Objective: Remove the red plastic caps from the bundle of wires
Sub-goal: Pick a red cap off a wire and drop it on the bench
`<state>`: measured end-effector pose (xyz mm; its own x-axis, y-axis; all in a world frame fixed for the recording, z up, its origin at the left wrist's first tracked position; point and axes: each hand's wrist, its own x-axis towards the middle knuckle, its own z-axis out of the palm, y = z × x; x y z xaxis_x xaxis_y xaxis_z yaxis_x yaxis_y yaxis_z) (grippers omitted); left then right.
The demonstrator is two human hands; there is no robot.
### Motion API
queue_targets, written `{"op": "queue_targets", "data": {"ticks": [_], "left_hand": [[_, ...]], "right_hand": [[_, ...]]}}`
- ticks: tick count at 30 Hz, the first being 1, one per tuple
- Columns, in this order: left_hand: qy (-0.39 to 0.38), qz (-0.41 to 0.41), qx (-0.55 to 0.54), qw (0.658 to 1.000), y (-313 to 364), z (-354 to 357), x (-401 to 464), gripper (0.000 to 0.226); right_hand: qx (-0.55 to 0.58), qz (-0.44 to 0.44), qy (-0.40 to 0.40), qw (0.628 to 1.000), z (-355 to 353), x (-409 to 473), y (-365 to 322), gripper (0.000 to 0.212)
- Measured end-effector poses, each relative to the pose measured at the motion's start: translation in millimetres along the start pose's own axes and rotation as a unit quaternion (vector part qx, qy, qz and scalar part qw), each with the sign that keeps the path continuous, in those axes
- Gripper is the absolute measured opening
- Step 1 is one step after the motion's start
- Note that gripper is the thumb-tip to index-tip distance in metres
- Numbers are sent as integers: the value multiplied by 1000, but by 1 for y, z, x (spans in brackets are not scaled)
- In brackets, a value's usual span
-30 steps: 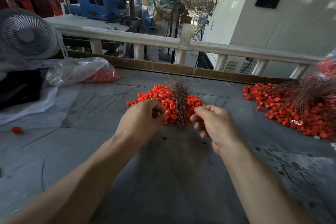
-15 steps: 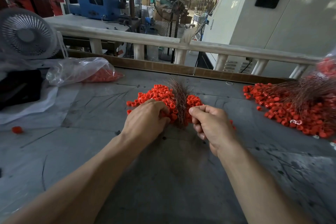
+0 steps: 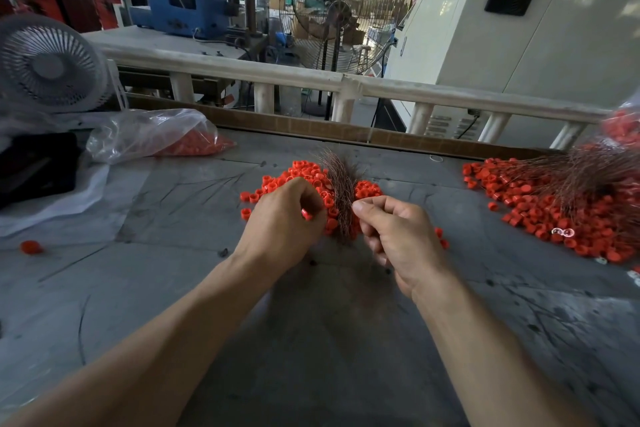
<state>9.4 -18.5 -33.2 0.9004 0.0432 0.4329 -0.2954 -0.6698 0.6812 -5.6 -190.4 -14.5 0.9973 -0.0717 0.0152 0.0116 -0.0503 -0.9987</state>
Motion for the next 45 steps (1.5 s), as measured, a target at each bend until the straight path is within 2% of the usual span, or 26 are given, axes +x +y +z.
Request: {"op": "queue_targets", "data": {"ticks": [3,6,8,9,13,33,45], "left_hand": [[-16,-60,-170,984,7,-1,-1,11],[-72,-131,-378,913,13,-8,-4,12],[-91,-159,-444,877,16,-11,-4,17],[-97,-163,-456,870,16,-12,-4,20],[-100,-151,-463,867,15,-11,-4,27],[-126,-93,-448,880,8,-8,-5,25],[-103,-91,-468,873,7,-6,-3,25]], "right_hand": [[24,-20,-16,999,3,-3,-4,11],[40,-37,-29,998,6,-7,-7,11],[40,-45,-37,997,7,-8,-7,10],[39,-48,-39,997,7,-8,-7,10],[41,-54,-44,997,7,-8,-6,11],[25,-58,-47,997,5,-8,-5,10],[-10,-103,-33,994,8,-3,4,12]]}}
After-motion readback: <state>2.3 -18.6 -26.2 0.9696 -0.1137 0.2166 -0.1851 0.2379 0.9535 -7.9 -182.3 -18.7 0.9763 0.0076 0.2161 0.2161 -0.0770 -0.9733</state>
